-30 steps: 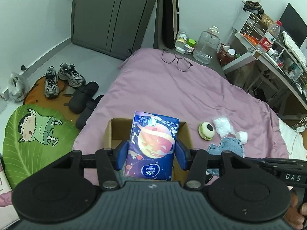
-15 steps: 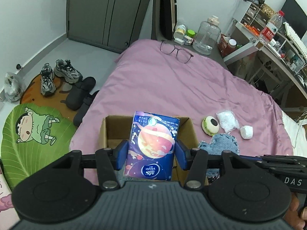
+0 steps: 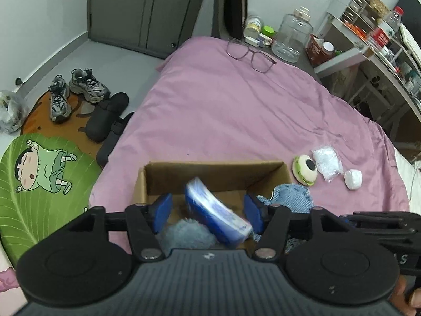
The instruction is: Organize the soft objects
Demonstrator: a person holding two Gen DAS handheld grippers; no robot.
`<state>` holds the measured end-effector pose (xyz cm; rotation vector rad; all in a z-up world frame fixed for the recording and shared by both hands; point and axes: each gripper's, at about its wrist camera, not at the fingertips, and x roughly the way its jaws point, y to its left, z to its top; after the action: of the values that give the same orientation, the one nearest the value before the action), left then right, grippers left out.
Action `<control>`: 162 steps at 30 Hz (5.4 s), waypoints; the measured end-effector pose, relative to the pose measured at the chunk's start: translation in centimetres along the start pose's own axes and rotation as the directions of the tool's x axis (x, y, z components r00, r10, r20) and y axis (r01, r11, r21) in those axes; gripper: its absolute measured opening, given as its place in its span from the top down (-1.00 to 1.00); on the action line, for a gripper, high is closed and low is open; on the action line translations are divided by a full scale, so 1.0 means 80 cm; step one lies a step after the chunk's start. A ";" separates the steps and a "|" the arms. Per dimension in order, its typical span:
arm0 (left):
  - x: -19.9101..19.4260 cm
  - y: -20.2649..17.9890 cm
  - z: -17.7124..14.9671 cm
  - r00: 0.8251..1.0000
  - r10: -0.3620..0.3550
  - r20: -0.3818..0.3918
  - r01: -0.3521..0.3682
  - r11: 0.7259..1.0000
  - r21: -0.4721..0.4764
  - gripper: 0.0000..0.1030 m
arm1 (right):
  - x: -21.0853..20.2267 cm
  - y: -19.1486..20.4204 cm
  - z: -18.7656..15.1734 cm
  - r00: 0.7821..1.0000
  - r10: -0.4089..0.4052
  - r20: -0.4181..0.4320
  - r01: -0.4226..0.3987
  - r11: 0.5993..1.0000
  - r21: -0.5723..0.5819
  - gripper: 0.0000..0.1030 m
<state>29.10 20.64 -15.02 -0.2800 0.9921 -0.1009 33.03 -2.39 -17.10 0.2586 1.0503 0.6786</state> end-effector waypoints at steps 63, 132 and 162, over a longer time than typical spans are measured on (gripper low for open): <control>-0.127 -0.185 -0.061 0.999 -0.004 0.034 0.001 0.997 0.080 -0.44 | -0.258 -0.102 -0.062 0.941 -0.210 0.264 0.201 0.978 0.061 -0.72; 0.185 -0.236 -0.058 0.903 0.153 -0.402 -0.073 0.976 0.207 -0.34 | -0.145 -0.305 -0.009 0.945 -0.319 0.072 0.298 0.931 0.210 -0.70; 0.106 -0.219 -0.013 0.982 0.005 -0.191 0.012 0.996 0.089 0.66 | -0.064 -0.296 0.013 0.930 -0.368 0.029 0.363 0.926 0.108 0.23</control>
<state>33.59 1.87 -17.55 -0.1921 1.1743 -0.1779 41.52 -23.73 -24.86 0.1587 1.0522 0.2811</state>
